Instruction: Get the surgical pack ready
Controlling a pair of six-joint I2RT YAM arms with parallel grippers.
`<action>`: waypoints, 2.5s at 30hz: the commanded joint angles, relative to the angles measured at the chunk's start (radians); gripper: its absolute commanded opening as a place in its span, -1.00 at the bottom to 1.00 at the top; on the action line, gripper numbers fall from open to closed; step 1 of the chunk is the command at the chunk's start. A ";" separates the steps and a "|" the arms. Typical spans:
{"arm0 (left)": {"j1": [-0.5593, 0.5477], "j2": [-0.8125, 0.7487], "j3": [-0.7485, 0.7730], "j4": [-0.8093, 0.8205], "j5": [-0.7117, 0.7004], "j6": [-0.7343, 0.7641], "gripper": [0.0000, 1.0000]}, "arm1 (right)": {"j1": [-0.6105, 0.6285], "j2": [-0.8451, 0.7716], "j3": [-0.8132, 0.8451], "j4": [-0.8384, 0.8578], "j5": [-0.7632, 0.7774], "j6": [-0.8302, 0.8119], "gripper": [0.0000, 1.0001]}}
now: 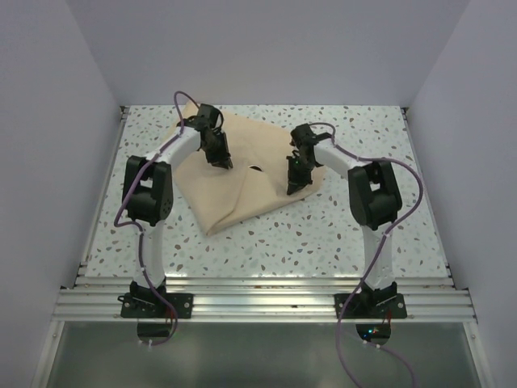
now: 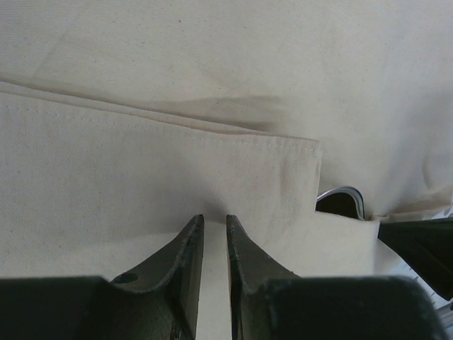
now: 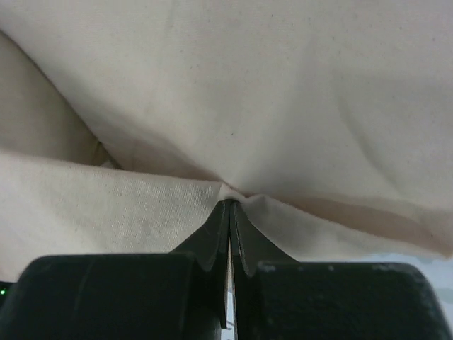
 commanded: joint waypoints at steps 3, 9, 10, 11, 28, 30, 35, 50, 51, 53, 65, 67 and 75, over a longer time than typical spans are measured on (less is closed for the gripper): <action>0.003 -0.003 0.010 0.007 0.025 0.025 -0.55 | 0.005 0.065 0.079 0.019 0.039 -0.028 -1.00; 0.003 -0.008 0.016 0.004 0.022 0.031 -0.55 | 0.006 0.048 0.119 -0.007 0.044 -0.032 -1.00; 0.003 -0.008 0.016 0.003 0.022 0.031 -0.55 | 0.008 0.030 0.124 -0.018 0.047 -0.040 -1.00; 0.003 -0.006 0.016 0.003 0.022 0.031 -0.54 | 0.006 0.018 0.131 -0.029 0.054 -0.046 -1.00; 0.006 -0.001 0.003 0.006 0.025 0.038 -0.54 | 0.047 -0.191 -0.088 -0.017 0.007 -0.016 -1.00; 0.006 -0.001 0.002 0.006 0.022 0.038 -0.54 | 0.057 -0.179 -0.120 0.015 -0.005 0.000 -1.00; 0.006 0.002 -0.001 0.003 0.017 0.043 -0.54 | 0.058 -0.113 -0.123 0.055 0.017 -0.009 -1.00; 0.006 -0.003 -0.017 0.004 0.011 0.043 -0.54 | 0.038 -0.091 -0.034 0.013 0.042 -0.038 -1.00; 0.008 -0.001 -0.013 0.004 0.011 0.042 -0.54 | 0.031 -0.105 -0.037 0.011 0.041 -0.040 -1.00; 0.006 -0.003 -0.010 0.006 0.012 0.042 -0.54 | 0.021 -0.113 -0.046 0.005 0.045 -0.045 -1.00; 0.006 -0.001 0.017 -0.019 0.011 0.046 -0.54 | -0.032 -0.052 -0.085 0.065 0.068 -0.052 -1.00; 0.006 -0.003 0.017 -0.022 0.011 0.046 -0.54 | -0.031 -0.035 -0.065 0.069 0.067 -0.051 -1.00; 0.014 -0.024 0.042 -0.036 0.014 0.048 -0.54 | -0.043 -0.056 0.003 0.019 0.087 -0.055 -1.00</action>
